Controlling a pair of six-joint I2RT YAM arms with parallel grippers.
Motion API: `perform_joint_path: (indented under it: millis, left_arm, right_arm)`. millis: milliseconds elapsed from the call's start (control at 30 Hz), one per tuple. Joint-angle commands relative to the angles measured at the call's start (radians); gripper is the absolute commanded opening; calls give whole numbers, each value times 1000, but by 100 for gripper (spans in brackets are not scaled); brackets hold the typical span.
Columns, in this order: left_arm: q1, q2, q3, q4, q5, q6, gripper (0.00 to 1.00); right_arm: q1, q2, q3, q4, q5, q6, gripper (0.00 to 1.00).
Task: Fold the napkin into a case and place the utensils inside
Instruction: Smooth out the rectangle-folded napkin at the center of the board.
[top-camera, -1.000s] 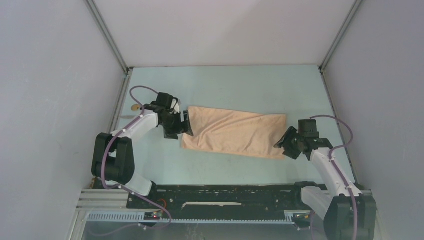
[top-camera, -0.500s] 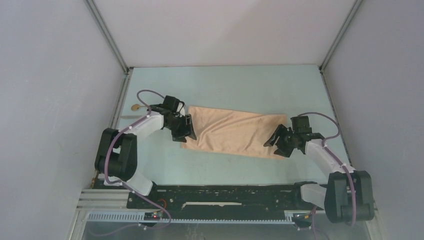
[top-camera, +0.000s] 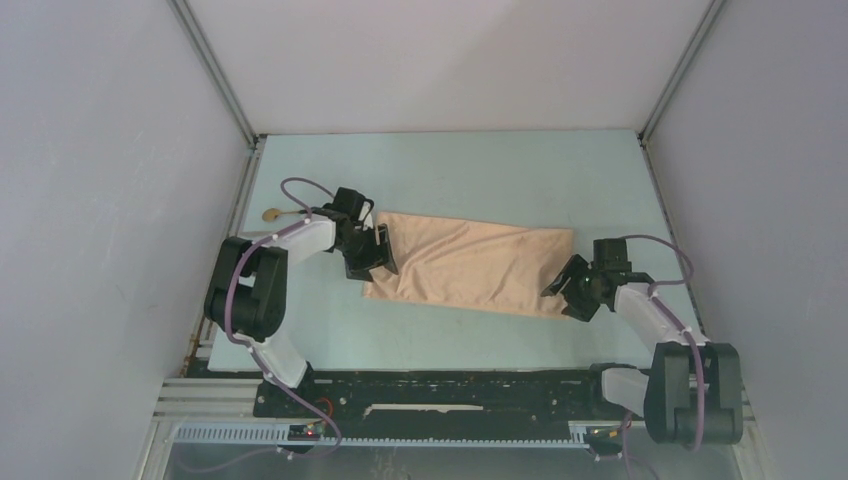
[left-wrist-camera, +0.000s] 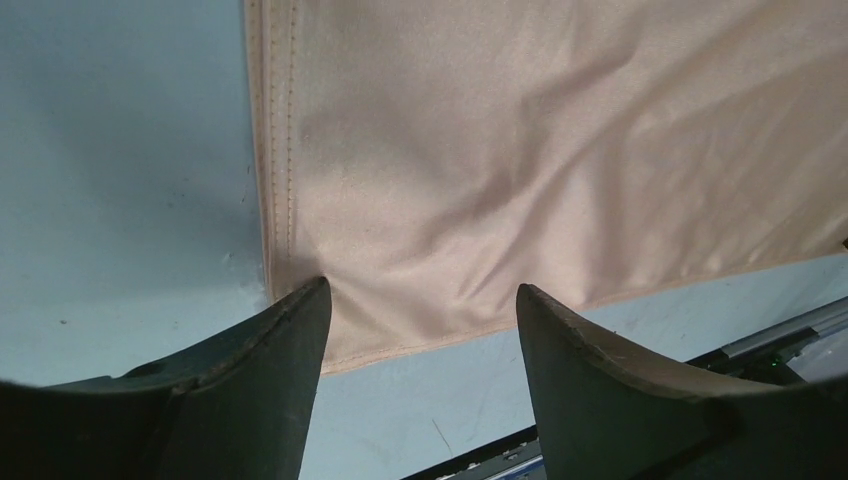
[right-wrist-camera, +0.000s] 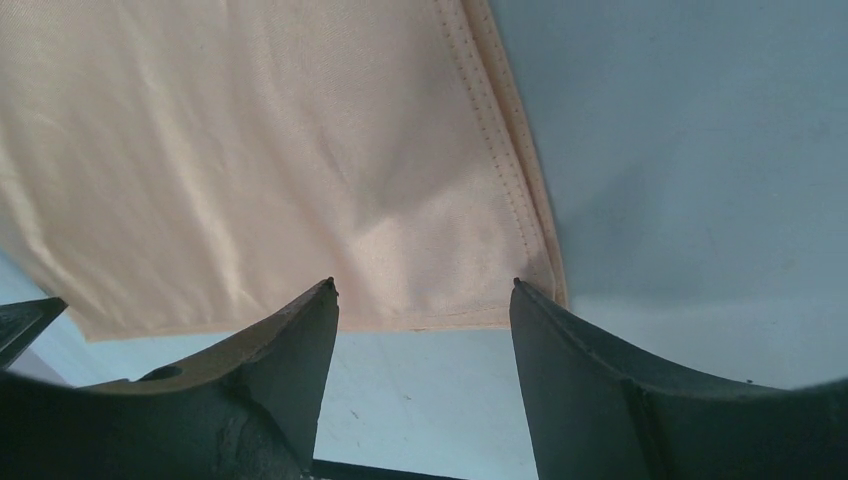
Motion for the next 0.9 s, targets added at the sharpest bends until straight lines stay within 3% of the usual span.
perform_joint_path:
  millis: [0,267,867]
  left_arm:
    - [0,-11,31,23,-18,-6,76]
    - [-1,-17,39,19,2,-14,81]
    - [1,56,90,26,-39,-19,85]
  right_arm:
    - [-8,-39,-5,-17,86,-2,73]
    - [70,-96,45,-49,57,3,73]
    - [46,-58,11,-12,93,0,73]
